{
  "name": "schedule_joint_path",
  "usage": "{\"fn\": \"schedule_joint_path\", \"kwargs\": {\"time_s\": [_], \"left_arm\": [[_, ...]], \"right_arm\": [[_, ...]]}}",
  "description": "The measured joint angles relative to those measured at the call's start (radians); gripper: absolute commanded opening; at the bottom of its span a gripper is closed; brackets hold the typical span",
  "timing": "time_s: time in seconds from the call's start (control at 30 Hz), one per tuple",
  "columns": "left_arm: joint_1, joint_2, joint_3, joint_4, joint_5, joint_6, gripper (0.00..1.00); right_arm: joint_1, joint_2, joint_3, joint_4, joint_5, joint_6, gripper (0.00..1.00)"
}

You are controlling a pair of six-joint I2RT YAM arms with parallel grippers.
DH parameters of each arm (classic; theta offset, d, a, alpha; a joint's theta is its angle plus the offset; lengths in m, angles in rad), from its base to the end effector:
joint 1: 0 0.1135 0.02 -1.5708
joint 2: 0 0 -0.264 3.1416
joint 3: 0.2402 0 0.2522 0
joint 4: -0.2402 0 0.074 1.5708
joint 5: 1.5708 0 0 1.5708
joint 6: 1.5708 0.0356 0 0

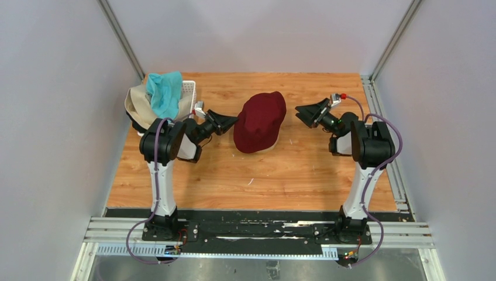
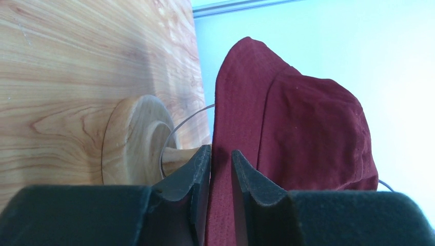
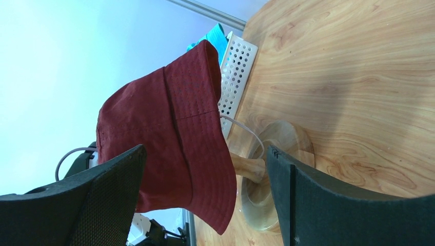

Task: Stack the hats
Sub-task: Place the hat on the hat stand.

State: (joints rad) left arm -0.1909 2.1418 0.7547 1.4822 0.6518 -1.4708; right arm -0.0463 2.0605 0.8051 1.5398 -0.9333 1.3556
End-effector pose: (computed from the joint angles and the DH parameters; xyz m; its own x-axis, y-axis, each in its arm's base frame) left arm 0.3575 -0.0911 0.1155 -0.7307 -0.6644 -0.1567 0.1670 0.0486 -0.9848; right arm 0.3695 0.0115 0.1589 -0.6659 0.6129 -0.4252 -0.4325 0.1473 0.8895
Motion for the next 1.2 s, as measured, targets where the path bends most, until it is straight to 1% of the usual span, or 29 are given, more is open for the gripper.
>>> {"fn": "schedule_joint_path", "kwargs": {"time_s": [0.07,0.23,0.37,0.47,0.57,0.93,1.2], "left_arm": [[0.0,0.007,0.002,0.001,0.001,-0.001,0.17],[0.0,0.015,0.008,0.005,0.003,-0.003,0.06],[0.0,0.018,0.009,0.006,0.003,-0.004,0.01],[0.0,0.018,0.011,0.006,0.003,-0.004,0.0],[0.0,0.018,0.012,0.006,0.003,-0.005,0.0],[0.0,0.019,0.015,0.006,0.003,-0.007,0.0],[0.0,0.026,0.027,0.006,0.003,-0.008,0.0]], "right_arm": [[0.0,0.01,0.007,0.001,-0.001,0.001,0.86],[0.009,0.037,0.024,0.001,-0.003,0.005,0.85],[0.024,0.049,0.04,0.001,-0.008,0.006,0.83],[0.031,0.059,0.051,0.003,-0.01,0.01,0.82],[0.034,0.077,0.064,0.004,-0.017,0.013,0.77],[0.079,0.13,0.107,0.004,-0.033,0.014,0.72],[0.106,0.145,0.13,0.004,-0.036,0.013,0.6]]}}
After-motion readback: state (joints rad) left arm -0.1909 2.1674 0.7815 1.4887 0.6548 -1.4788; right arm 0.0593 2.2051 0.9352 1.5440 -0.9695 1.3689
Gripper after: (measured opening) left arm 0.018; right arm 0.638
